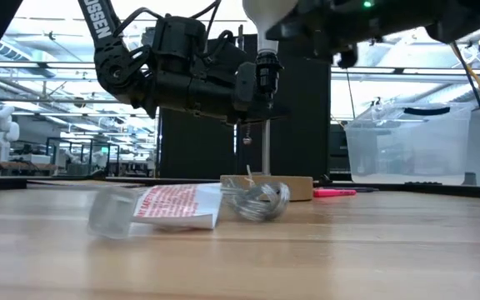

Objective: Screw lightbulb
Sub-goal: Remove the white lightbulb from the desk lamp

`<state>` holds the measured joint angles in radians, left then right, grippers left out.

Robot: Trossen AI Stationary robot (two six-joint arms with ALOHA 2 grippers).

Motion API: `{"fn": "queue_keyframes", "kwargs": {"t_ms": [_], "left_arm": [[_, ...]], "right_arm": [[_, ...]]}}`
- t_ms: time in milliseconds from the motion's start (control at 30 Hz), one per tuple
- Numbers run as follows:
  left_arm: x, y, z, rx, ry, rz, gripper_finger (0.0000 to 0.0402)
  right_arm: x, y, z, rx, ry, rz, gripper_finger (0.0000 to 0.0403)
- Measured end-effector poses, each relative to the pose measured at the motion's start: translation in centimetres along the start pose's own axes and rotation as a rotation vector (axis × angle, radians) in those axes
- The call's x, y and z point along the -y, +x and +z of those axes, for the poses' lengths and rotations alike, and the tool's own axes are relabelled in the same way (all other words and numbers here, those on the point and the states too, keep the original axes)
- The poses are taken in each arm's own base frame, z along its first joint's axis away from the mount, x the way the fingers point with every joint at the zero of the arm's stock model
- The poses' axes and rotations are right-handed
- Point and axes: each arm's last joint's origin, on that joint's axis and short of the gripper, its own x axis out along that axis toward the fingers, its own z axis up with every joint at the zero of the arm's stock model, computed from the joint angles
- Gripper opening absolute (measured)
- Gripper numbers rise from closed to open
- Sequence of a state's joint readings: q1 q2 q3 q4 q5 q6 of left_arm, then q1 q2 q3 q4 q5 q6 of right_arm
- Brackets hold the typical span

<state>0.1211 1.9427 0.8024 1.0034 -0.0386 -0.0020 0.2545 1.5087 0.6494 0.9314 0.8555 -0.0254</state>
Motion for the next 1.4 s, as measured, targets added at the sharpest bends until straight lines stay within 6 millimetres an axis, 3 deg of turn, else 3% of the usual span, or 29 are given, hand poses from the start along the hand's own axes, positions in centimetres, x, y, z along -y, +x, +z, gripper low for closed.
{"fn": "queue_keyframes", "kwargs": {"t_ms": [200,567,667,967,1400], "left_arm": [[0.0,0.0,0.0,-0.001,-0.006,0.001,0.0025],[0.0,0.0,0.0,0.0,-0.012,0.006,0.0025],[0.0,0.0,0.0,0.0,-0.012,0.005,0.0025],[0.0,0.0,0.0,0.0,-0.012,-0.003,0.0025],[0.3,-0.1,-0.1,-0.015,0.038,-0.153,0.0025]], "right_arm": [[-0.8,1.9,0.6,0.013,-0.052,-0.041,0.0277],[0.4,4.2,1.4,0.038,0.012,-0.112,0.0275],[0.6,4.4,1.4,0.039,0.002,-0.087,0.0255],[0.5,4.4,1.4,0.035,-0.033,-0.039,0.0147],[0.4,4.3,1.4,0.018,-0.117,0.043,0.0149]]}}
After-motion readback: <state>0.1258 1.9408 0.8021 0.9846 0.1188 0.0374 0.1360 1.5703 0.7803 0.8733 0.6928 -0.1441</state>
